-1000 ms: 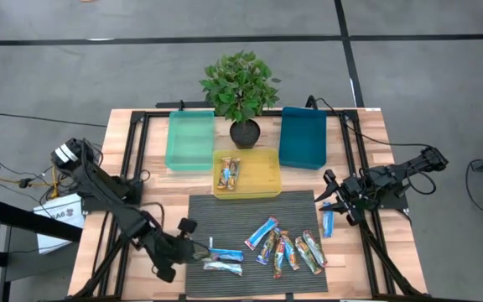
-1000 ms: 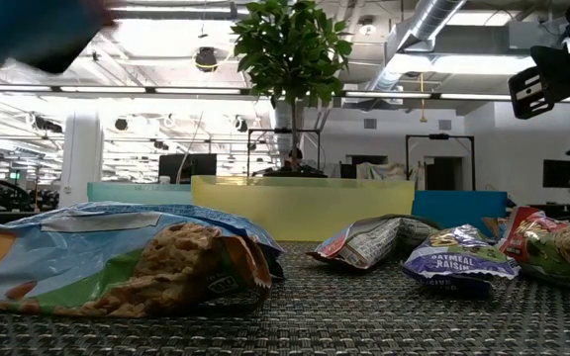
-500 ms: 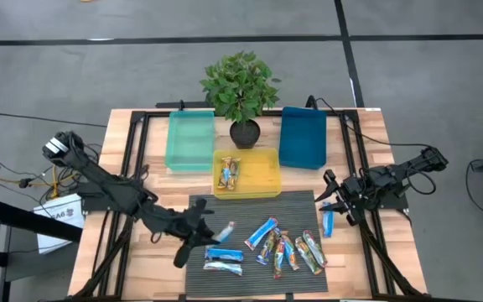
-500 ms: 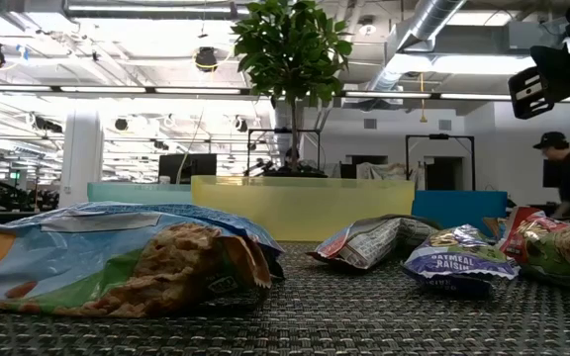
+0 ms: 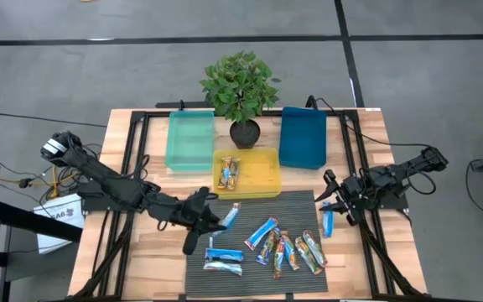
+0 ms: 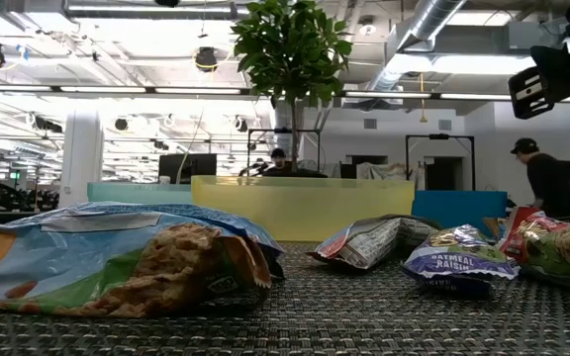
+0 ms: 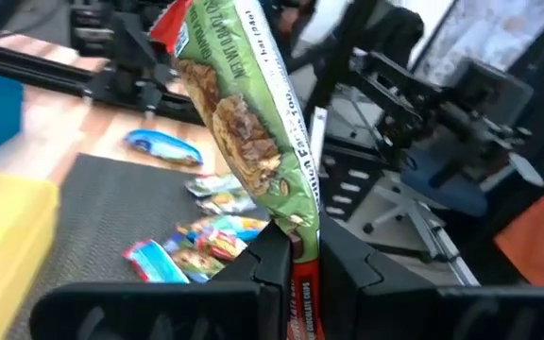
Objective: Pick and place Granola Bars by type
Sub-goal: Put the red granola bar into the green bin, then put the blue granola bar into the blue bin
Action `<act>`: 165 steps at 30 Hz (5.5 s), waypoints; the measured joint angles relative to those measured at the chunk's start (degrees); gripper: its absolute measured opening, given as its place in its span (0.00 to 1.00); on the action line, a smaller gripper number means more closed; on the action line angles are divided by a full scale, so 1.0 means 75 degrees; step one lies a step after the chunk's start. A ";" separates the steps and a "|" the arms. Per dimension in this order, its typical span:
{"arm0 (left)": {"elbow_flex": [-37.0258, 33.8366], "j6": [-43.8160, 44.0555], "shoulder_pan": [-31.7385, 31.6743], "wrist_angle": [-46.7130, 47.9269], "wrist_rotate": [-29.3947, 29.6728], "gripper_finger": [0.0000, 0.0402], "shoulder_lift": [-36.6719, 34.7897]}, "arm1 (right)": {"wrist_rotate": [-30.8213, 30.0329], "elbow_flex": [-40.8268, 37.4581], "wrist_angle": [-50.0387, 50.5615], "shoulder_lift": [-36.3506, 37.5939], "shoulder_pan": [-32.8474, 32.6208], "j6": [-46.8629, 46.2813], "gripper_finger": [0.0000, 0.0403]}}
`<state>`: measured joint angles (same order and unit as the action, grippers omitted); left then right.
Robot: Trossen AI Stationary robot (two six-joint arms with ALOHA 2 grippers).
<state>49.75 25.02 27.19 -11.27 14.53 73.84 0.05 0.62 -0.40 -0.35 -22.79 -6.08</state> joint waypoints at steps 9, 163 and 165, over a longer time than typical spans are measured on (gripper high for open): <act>0.0915 -0.0033 -0.1161 0.0110 -0.0107 0.06 0.1327 | -0.0002 0.0003 -0.0001 0.0001 0.0000 -0.0001 0.32; 0.0704 -0.3698 -0.3165 0.7308 -0.0911 0.28 -0.1567 | 0.0000 0.0006 0.0000 0.0001 -0.0001 0.0002 0.32; 0.0704 -0.2813 -0.2662 0.7022 -0.0910 0.28 -0.1534 | 0.0001 0.0006 -0.0001 0.0001 -0.0002 0.0002 0.32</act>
<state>55.02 3.92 7.22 41.40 7.71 62.33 0.05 0.67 -0.40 -0.34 -22.80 -6.07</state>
